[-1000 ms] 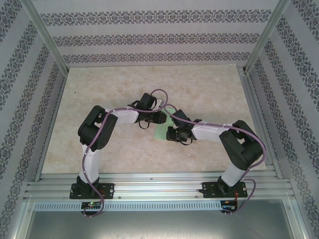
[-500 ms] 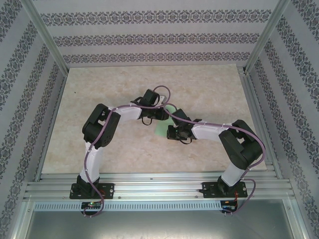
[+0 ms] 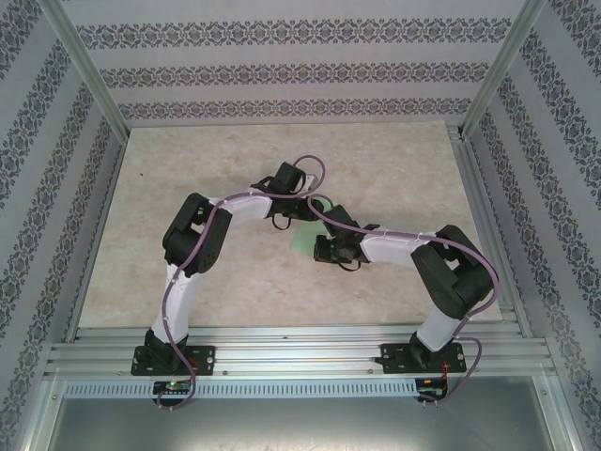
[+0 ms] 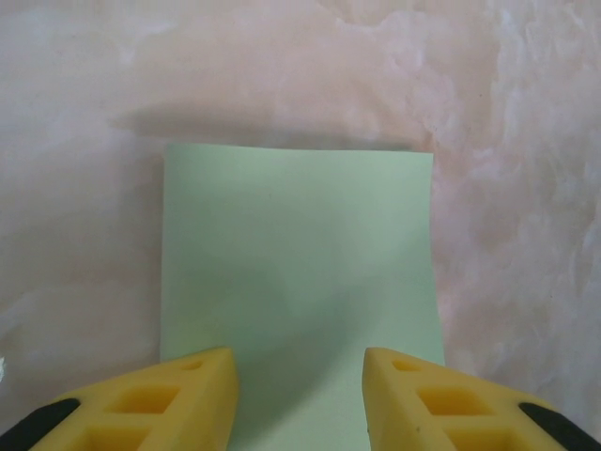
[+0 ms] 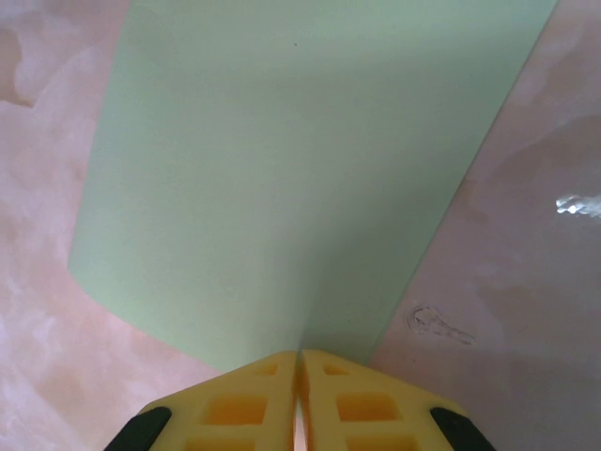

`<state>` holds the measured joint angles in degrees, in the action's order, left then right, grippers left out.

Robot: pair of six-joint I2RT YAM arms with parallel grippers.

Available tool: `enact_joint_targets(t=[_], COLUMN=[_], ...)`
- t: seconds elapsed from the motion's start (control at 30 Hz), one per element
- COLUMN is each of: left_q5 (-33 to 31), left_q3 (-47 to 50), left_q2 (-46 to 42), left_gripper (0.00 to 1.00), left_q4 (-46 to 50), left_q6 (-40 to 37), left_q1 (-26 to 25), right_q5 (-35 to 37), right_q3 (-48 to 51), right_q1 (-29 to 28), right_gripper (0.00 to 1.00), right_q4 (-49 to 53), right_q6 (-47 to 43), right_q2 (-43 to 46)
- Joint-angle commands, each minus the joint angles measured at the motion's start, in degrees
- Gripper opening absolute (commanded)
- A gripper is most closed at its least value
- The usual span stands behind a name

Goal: Fold a paper plane with a square sheet of paper (fold left side to right side)

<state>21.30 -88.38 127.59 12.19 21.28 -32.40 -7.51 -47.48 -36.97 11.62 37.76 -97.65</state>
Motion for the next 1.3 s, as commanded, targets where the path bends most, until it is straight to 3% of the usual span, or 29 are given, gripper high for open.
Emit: enact_joint_targets(t=[0.0, 0.9, 1.27], left_q5=[-7.0, -5.1, -2.3], left_q3=[-2.9, -17.2, -14.2], left_q2=[3.5, 11.6, 0.3], left_gripper=[0.43, 0.45, 0.47], left_q4=[-1.6, 5.6, 3.5], left_q6=[-0.6, 2.2, 2.9], left_q1=[2.1, 3.1, 5.2], right_q5=[-0.9, -1.3, -1.5], right_q3=[2.4, 2.2, 2.3], right_q1=[-0.3, -0.5, -0.6], right_gripper=[0.11, 0.11, 0.11], right_q4=[10.2, 9.7, 8.7], right_q6=[-0.6, -0.3, -0.4], right_q2=[-2.8, -3.2, -2.6])
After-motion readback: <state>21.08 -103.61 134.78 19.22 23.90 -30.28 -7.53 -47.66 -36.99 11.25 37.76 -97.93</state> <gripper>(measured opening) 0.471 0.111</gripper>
